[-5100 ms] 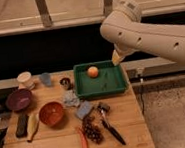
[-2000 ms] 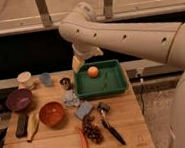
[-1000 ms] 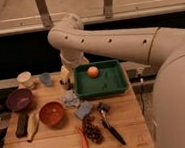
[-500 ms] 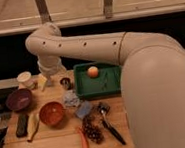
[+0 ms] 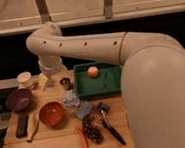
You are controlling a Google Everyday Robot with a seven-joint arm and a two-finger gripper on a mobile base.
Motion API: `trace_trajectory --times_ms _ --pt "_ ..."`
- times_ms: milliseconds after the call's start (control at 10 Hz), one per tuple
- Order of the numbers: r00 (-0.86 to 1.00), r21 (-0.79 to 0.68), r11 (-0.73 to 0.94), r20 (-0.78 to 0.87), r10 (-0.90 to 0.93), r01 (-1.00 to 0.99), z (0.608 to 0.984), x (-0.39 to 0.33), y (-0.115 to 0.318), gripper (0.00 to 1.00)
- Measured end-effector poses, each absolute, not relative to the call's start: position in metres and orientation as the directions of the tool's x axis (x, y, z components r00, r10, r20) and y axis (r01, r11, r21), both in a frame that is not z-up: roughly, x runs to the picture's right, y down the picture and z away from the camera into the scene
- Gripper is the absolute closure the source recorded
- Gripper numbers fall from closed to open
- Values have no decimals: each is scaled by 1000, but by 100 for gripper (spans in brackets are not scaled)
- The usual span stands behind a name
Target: Place eraser in red bowl
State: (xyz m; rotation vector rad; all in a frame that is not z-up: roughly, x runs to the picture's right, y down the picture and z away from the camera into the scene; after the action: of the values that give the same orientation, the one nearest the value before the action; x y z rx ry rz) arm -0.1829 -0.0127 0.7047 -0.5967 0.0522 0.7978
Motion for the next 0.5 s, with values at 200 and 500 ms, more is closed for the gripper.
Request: trace_trajectory --times_ms 200,500 --pt "732 -488 570 -252 633 -661 703 -190 -11 20" --pt "838 -520 671 -189 512 -528 692 -252 10 20"
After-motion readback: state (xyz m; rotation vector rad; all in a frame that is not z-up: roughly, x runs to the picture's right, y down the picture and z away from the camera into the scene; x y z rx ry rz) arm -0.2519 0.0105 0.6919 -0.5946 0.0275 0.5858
